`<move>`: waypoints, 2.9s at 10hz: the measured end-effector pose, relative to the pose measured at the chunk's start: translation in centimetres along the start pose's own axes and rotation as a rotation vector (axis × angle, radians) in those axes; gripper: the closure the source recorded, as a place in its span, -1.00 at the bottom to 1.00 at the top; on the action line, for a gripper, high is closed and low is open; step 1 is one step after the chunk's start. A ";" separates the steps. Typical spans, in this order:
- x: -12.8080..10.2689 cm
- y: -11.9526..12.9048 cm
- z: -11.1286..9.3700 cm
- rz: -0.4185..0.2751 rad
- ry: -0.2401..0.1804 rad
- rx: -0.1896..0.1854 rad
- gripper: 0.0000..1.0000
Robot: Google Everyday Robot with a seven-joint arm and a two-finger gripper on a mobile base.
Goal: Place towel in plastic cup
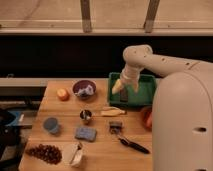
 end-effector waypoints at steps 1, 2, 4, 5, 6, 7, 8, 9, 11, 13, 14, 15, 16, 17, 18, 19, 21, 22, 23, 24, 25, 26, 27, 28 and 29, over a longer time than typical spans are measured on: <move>0.0 0.0 0.0 -0.001 0.000 0.000 -0.60; 0.1 -0.1 0.0 0.001 0.001 0.000 -0.60; 0.1 -0.2 0.1 0.002 0.003 0.004 -0.60; 0.2 -0.7 0.1 0.027 0.004 0.014 -0.60; -0.3 -1.0 0.4 0.043 0.003 0.025 -0.60; -1.3 -0.7 0.6 0.038 -0.006 0.028 -0.60; -2.3 0.0 1.0 0.025 -0.009 0.027 -0.60; -3.8 1.2 1.2 0.005 -0.016 0.022 -0.60; -6.6 4.1 1.8 -0.038 -0.032 0.006 -0.60; -8.9 6.6 2.4 -0.086 -0.050 -0.016 -0.60; -9.9 8.1 2.6 -0.117 -0.068 -0.034 -0.60; -10.8 9.8 2.8 -0.153 -0.103 -0.055 -0.60; -11.3 11.0 2.9 -0.179 -0.129 -0.069 -0.60; -11.8 13.1 3.1 -0.230 -0.166 -0.095 -0.60; -11.9 14.7 3.0 -0.269 -0.186 -0.104 -0.60; -11.9 15.5 3.0 -0.285 -0.191 -0.107 -0.60; -11.9 15.1 3.0 -0.281 -0.192 -0.102 -0.60; -11.8 15.1 3.0 -0.282 -0.190 -0.102 -0.60; -11.8 15.5 3.1 -0.286 -0.189 -0.106 -0.60; -11.8 15.5 3.1 -0.292 -0.190 -0.115 -0.60; -11.9 16.3 3.4 -0.309 -0.189 -0.131 -0.60; -12.2 17.5 3.8 -0.327 -0.186 -0.146 -0.60; -12.5 19.1 4.3 -0.351 -0.180 -0.164 -0.60; -12.8 20.4 4.6 -0.372 -0.176 -0.182 -0.60; -12.8 21.1 4.7 -0.388 -0.176 -0.195 -0.60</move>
